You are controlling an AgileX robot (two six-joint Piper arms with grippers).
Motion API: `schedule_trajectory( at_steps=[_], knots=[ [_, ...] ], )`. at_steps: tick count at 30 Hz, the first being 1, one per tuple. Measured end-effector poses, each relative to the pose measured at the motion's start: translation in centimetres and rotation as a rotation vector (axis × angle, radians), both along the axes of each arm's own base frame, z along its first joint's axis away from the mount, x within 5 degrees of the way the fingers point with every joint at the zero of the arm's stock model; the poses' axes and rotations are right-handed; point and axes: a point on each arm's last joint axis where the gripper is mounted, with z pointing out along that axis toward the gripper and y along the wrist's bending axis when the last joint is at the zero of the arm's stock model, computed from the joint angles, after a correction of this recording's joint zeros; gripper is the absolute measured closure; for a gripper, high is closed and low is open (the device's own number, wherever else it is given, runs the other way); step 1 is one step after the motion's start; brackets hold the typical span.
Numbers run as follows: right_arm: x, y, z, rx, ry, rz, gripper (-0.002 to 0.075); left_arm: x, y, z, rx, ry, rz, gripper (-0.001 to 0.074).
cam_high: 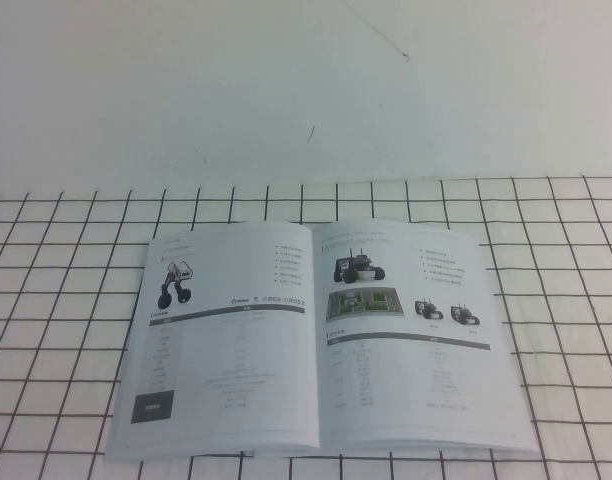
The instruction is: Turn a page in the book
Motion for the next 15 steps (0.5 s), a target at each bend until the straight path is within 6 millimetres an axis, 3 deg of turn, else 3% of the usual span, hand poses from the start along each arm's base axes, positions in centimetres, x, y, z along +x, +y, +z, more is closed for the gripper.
schedule_trajectory(
  at_steps=[4, 8, 15],
  knots=[
    [-0.9, -0.1, 0.8, 0.029, -0.130, 0.020, 0.0726, -0.7, 0.3, 1.1, -0.044, -0.141, 0.016, 0.0738],
    [-1.7, -0.1, 2.1, 0.074, -0.211, 0.073, 0.0726, -1.5, 0.1, 2.5, 0.034, -0.281, 0.032, 0.0738],
    [-5.3, 0.5, 9.9, 0.026, -0.326, 0.136, 0.0726, -5.0, -0.8, 10.4, 0.241, -0.452, 0.045, 0.0738]
  ],
)
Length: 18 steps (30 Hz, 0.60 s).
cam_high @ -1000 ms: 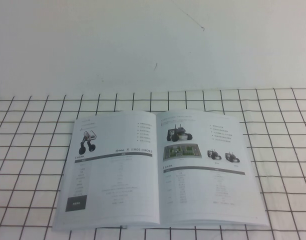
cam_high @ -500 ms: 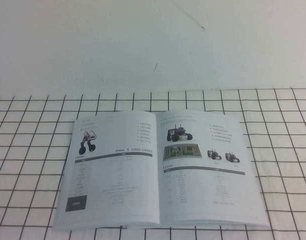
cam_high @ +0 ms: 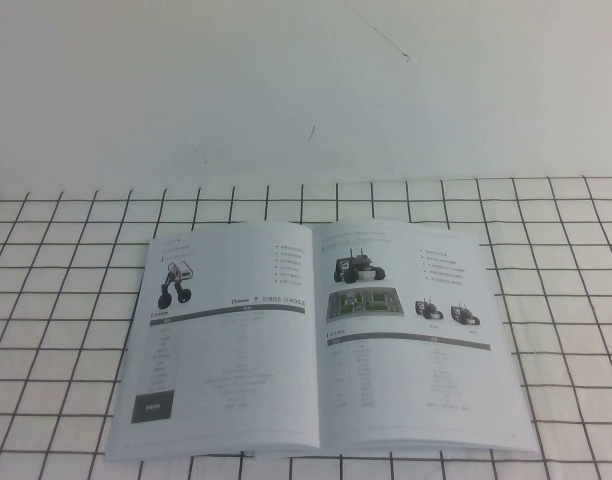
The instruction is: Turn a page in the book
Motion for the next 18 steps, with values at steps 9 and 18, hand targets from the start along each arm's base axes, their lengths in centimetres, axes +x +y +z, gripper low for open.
schedule_trajectory(
  at_steps=[9, 18],
  knots=[
    [-1.0, -0.3, 9.7, 0.075, 0.259, 0.061, 0.0726, -0.9, -0.2, 8.4, 0.173, 0.157, 0.115, 0.0738],
    [8.4, -0.7, 11.1, 0.157, 0.948, 0.004, 0.0726, 7.7, -0.9, 7.1, 0.300, 0.866, 0.100, 0.0738]
  ],
)
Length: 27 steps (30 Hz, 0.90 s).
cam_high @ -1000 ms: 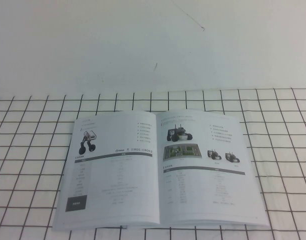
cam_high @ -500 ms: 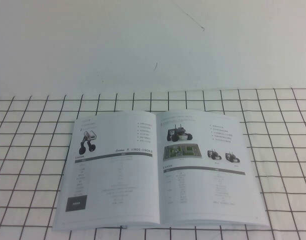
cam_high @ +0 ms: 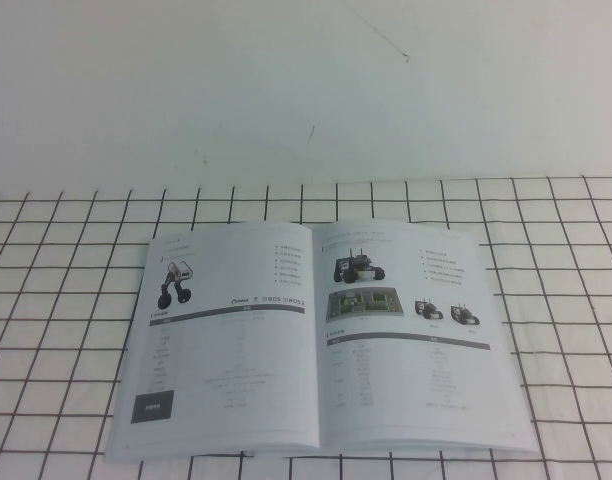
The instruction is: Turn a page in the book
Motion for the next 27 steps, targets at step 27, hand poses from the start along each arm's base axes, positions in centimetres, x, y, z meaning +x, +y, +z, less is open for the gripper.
schedule_trajectory(
  at_steps=[27],
  knots=[
    [13.8, 2.3, -14.6, 0.068, 0.955, 0.213, 0.0726, 15.1, -5.4, -13.1, -0.231, 0.991, -0.313, 0.0738]
  ],
)
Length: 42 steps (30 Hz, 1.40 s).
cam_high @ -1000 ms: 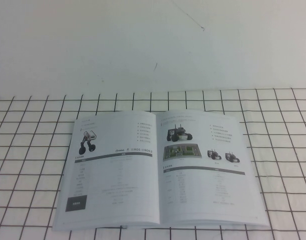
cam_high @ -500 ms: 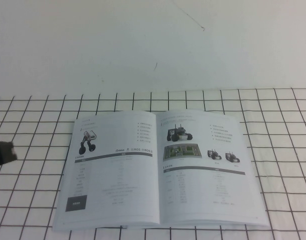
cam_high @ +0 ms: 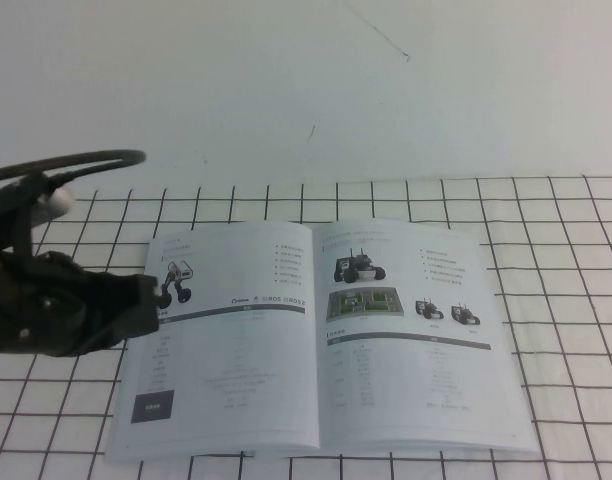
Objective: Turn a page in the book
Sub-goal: Open the closed book
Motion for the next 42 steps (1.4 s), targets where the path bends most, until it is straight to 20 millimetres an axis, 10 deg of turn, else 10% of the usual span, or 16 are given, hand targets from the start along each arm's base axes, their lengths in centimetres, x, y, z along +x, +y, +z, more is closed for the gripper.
schedule_trajectory(
  at_steps=[16, 27, 42],
  knots=[
    [7.1, 2.9, -8.2, 0.160, 0.217, 0.314, 0.0716, 5.2, -3.5, -7.9, -0.062, 0.122, -0.122, 0.0738],
    [8.9, 4.5, -12.2, 0.194, 0.294, 0.384, 0.0351, 6.5, -4.5, -13.1, 0.012, 0.227, -0.118, 0.0738],
    [10.7, 5.8, -17.8, 0.146, 0.373, 0.376, 0.0314, 6.9, -4.4, -14.4, 0.034, 0.255, -0.119, 0.0738]
  ],
)
